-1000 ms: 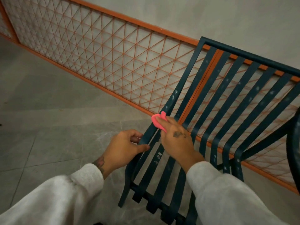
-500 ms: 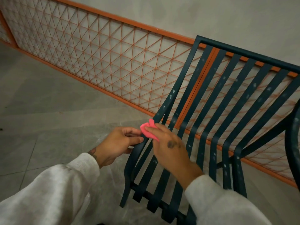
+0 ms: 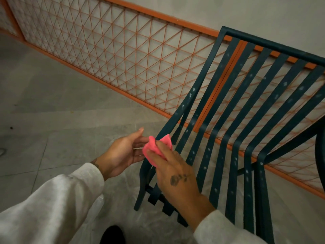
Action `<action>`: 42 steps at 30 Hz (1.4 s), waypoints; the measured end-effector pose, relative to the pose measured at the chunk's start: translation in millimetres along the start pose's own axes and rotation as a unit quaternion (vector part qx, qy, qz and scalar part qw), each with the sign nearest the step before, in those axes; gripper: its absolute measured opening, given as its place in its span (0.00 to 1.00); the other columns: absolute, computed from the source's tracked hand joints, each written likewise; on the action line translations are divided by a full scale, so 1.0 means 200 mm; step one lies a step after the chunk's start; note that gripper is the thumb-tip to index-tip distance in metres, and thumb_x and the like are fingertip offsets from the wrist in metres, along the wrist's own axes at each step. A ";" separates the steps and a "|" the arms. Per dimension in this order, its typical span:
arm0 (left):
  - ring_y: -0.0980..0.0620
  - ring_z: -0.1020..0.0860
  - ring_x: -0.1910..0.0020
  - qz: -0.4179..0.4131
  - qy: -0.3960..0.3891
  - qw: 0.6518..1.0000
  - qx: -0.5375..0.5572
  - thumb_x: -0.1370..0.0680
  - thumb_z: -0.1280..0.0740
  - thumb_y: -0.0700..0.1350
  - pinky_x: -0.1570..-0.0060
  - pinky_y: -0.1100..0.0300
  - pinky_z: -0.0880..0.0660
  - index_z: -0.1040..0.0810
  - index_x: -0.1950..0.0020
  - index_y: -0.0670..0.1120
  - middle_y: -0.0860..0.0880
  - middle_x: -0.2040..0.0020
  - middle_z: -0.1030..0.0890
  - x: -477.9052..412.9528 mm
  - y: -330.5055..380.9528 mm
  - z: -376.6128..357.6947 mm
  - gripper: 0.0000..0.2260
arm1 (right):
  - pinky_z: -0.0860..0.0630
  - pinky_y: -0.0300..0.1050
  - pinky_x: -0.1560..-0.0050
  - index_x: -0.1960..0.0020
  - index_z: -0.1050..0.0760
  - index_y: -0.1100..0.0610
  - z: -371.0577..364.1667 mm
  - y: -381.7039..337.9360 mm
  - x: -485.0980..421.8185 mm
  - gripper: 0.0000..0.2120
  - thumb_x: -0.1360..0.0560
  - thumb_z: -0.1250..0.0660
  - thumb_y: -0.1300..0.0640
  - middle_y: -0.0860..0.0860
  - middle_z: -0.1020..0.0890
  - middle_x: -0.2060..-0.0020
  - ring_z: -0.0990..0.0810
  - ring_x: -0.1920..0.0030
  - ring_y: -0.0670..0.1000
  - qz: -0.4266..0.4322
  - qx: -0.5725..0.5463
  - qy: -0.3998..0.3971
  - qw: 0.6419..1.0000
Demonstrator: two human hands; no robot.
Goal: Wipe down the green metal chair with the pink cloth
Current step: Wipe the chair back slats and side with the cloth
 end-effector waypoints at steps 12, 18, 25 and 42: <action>0.49 0.17 0.48 -0.022 0.004 0.997 -0.079 0.18 0.40 0.50 0.43 0.53 0.24 0.18 0.42 0.46 0.49 0.48 0.14 0.03 0.06 -0.03 0.14 | 0.41 0.44 0.24 0.31 0.26 0.42 0.12 0.37 -0.30 0.24 0.20 0.40 0.65 0.40 0.30 0.27 0.34 0.26 0.44 -0.171 -0.104 0.013 0.980; 0.47 0.17 0.49 -0.060 0.016 0.990 -0.124 0.19 0.38 0.45 0.50 0.56 0.23 0.18 0.43 0.48 0.49 0.49 0.14 0.01 0.12 -0.09 0.11 | 0.35 0.48 0.28 0.23 0.37 0.46 0.14 0.17 -0.13 0.28 0.19 0.39 0.64 0.48 0.36 0.23 0.30 0.29 0.54 -0.164 -0.033 0.001 0.986; 0.46 0.17 0.48 -0.081 0.038 0.988 -0.124 0.20 0.38 0.40 0.49 0.56 0.24 0.17 0.46 0.45 0.45 0.50 0.15 0.01 0.11 -0.09 0.10 | 0.38 0.51 0.25 0.23 0.37 0.45 0.08 0.04 -0.04 0.28 0.19 0.40 0.64 0.46 0.39 0.22 0.35 0.26 0.55 -0.166 -0.080 -0.026 0.983; 0.54 0.16 0.52 -0.129 0.040 0.975 -0.178 0.21 0.37 0.37 0.54 0.62 0.22 0.18 0.43 0.49 0.50 0.51 0.14 0.03 0.23 -0.14 0.12 | 0.30 0.48 0.28 0.32 0.26 0.43 0.14 0.14 -0.13 0.24 0.20 0.38 0.66 0.42 0.28 0.30 0.29 0.30 0.46 -0.134 -0.154 0.028 0.978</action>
Point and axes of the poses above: each hand's wrist, its own x-axis away from the middle knuckle, its own z-axis out of the back of the hand, y = z × x, the point moved 9 cm from there along -x, towards the middle knuckle
